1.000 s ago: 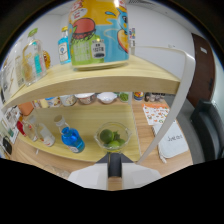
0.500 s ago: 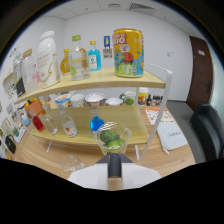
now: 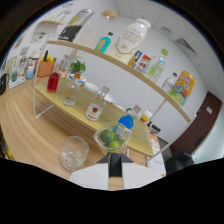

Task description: Make me a cup of Mojito.

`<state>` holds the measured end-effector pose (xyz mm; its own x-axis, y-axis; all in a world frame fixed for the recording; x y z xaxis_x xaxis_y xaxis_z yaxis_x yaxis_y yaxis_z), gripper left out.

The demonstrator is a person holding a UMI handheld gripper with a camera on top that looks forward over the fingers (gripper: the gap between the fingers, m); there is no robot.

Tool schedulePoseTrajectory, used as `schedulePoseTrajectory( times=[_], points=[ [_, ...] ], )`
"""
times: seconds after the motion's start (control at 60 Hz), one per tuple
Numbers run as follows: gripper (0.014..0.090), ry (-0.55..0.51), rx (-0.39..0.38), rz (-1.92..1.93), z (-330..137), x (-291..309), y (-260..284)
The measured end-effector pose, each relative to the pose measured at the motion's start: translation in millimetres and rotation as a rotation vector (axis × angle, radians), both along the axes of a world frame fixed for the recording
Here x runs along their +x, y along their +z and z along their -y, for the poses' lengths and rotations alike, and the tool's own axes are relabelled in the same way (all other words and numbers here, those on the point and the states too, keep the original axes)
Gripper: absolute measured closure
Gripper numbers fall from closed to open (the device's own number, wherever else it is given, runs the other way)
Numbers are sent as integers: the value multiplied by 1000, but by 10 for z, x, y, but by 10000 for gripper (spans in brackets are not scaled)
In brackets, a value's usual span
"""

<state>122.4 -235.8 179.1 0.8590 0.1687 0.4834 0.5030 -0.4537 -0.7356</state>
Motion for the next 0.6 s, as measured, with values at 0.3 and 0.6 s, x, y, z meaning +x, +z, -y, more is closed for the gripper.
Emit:
schedulePoseTrajectory(
  times=[0.3, 0.6],
  points=[
    [900, 290, 172, 628, -226, -118, 397],
    [899, 527, 218, 1056, -262, -297, 394]
  ],
)
